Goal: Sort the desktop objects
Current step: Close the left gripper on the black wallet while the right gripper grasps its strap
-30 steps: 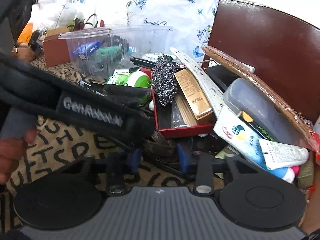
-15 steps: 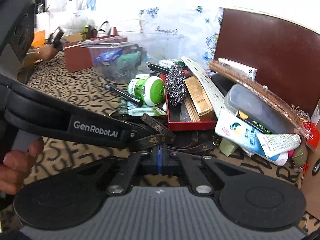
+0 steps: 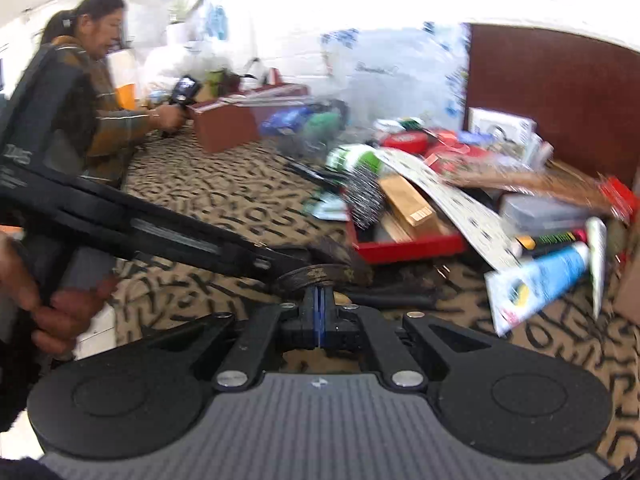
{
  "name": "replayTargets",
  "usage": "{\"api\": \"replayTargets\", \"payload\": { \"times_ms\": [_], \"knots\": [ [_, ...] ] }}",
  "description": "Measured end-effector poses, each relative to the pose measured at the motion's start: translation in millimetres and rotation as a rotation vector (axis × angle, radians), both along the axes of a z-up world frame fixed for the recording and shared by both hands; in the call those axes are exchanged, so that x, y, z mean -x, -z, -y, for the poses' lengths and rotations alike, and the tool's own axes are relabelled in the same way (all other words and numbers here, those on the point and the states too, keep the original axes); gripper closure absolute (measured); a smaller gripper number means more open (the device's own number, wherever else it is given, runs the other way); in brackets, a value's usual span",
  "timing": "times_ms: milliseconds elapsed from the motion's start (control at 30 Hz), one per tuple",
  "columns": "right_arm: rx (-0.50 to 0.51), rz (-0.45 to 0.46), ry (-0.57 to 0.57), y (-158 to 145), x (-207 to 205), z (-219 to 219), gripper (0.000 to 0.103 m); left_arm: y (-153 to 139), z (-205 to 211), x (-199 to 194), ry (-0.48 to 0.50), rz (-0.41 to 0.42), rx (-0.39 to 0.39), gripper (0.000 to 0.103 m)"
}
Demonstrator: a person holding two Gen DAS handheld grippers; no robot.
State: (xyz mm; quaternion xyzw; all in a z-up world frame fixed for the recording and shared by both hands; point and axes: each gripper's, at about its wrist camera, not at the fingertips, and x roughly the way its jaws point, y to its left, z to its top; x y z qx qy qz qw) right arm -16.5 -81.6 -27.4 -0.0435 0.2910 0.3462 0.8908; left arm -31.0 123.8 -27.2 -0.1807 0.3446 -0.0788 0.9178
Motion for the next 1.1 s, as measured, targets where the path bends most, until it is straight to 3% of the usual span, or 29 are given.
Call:
{"api": "replayTargets", "payload": {
  "times_ms": [67,100,167,300,433,533,567,600,700,833,1100],
  "knots": [
    [-0.012,-0.032,0.063,0.6,-8.0,6.6,0.078,-3.1,-5.8,3.8,-0.029,0.024,-0.019,0.043],
    [-0.028,-0.026,0.086,-0.5,-10.4,9.9,0.063,-3.7,-9.5,3.7,-0.049,0.037,-0.022,0.035],
    [-0.038,-0.014,0.122,-2.4,-15.9,14.6,0.062,-2.7,-17.3,1.4,-0.091,0.041,-0.03,0.03],
    [-0.023,-0.004,0.167,2.1,-35.5,16.6,0.062,9.7,-30.7,-13.5,-0.147,-0.009,-0.038,0.03],
    [-0.025,-0.052,0.208,13.8,-59.0,13.5,0.063,23.8,-35.6,-24.9,-0.148,-0.062,0.014,0.031],
    [-0.016,-0.108,0.215,26.7,-75.3,8.0,0.063,29.6,-29.3,-29.3,-0.101,-0.05,0.028,0.036],
    [-0.024,-0.142,0.204,32.7,-81.4,6.3,0.064,30.5,-24.5,-31.3,-0.074,-0.041,0.012,0.047],
    [-0.033,-0.162,0.203,36.4,-83.3,5.0,0.066,31.0,-19.8,-32.3,-0.055,-0.044,0.005,0.047],
    [0.017,-0.146,0.189,32.9,-76.9,-2.8,0.071,26.8,-7.2,-31.2,-0.044,-0.037,-0.056,0.048],
    [-0.013,-0.184,0.211,26.2,-59.6,11.8,0.075,25.1,-8.2,-20.4,-0.035,-0.052,-0.02,0.055],
    [-0.067,-0.17,0.255,4.3,-2.3,59.2,0.076,11.7,21.0,4.2,0.067,-0.041,0.011,0.055]
  ]
}}
